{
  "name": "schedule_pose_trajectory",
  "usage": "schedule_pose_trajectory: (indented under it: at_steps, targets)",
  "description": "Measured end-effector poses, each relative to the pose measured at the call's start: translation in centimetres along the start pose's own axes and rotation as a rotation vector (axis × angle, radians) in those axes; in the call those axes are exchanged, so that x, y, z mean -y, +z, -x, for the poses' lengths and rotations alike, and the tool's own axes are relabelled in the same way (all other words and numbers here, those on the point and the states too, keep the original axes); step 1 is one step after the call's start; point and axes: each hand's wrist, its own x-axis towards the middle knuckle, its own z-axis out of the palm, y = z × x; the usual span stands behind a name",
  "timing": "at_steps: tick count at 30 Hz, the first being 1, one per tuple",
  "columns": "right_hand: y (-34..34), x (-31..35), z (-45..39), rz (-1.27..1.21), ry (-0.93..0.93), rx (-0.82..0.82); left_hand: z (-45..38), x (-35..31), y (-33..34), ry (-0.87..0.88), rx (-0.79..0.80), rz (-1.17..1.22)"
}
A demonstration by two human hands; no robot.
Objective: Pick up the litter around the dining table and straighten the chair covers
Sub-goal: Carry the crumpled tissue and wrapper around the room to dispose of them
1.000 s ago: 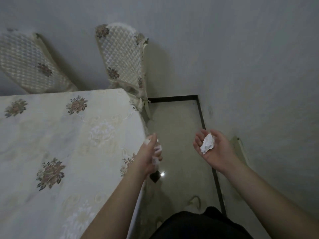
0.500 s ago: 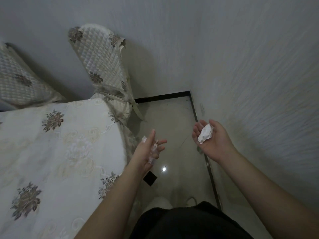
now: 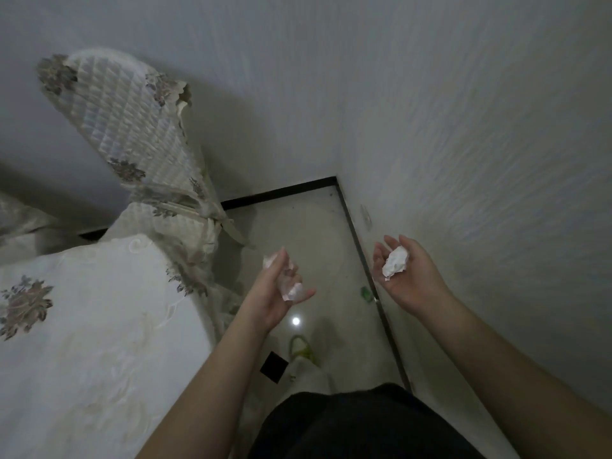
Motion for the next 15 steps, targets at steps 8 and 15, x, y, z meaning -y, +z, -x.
schedule_pose_trajectory:
  at_steps: [8, 15]
  targets:
    - [2.2, 2.0, -5.7, -0.004, -0.047, -0.098, -9.3, -4.0, 2.8, -0.179, 0.065, -0.014]
    - [-0.2, 2.6, -14.7, -0.088, -0.029, -0.174, -17.1, -1.9, 3.1, -0.206, -0.098, -0.104]
